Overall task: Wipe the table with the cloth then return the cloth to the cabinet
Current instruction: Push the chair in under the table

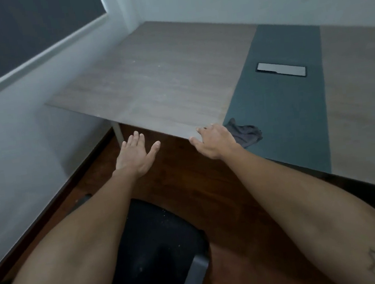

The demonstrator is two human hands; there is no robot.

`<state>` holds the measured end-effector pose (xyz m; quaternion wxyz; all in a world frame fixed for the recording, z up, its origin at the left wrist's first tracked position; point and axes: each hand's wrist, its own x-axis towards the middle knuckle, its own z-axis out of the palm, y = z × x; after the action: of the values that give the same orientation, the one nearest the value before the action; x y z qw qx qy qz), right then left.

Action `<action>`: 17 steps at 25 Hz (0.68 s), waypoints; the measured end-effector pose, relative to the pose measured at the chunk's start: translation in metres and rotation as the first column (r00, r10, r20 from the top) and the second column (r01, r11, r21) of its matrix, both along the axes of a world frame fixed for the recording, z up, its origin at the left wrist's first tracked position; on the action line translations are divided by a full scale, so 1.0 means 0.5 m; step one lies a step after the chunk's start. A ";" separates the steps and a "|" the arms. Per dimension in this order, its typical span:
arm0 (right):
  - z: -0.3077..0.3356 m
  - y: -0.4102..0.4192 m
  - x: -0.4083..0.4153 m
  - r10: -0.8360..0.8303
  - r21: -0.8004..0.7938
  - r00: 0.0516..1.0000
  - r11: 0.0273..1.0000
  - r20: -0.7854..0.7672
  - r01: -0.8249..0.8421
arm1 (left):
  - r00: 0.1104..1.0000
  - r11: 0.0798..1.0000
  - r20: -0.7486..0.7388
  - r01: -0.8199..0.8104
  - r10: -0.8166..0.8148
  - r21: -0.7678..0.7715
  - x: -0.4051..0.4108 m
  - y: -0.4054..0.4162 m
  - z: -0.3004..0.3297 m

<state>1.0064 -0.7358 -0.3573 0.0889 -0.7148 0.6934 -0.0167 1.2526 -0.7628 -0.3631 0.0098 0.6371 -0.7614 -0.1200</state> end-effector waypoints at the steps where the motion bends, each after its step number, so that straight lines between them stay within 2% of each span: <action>1: 0.010 0.006 0.018 0.023 -0.007 1.000 1.000 -0.007 -0.023 | 1.000 1.000 0.003 -0.025 0.025 -0.011 0.017 0.017 0.012; 9: 0.068 0.115 0.183 0.265 -0.002 0.962 0.964 0.060 -0.265 | 0.954 0.950 -0.014 -0.298 0.298 -0.093 0.176 0.231 0.108; 17: 0.062 0.308 0.373 0.507 0.038 0.855 0.857 0.110 -0.514 | 0.827 0.829 0.073 -0.549 0.557 -0.107 0.373 0.567 0.151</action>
<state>1.1928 -0.5818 -0.3261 0.1468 -0.8681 0.4741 -0.0037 1.4392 -0.4795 -0.2874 0.0314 0.8346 -0.5479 -0.0485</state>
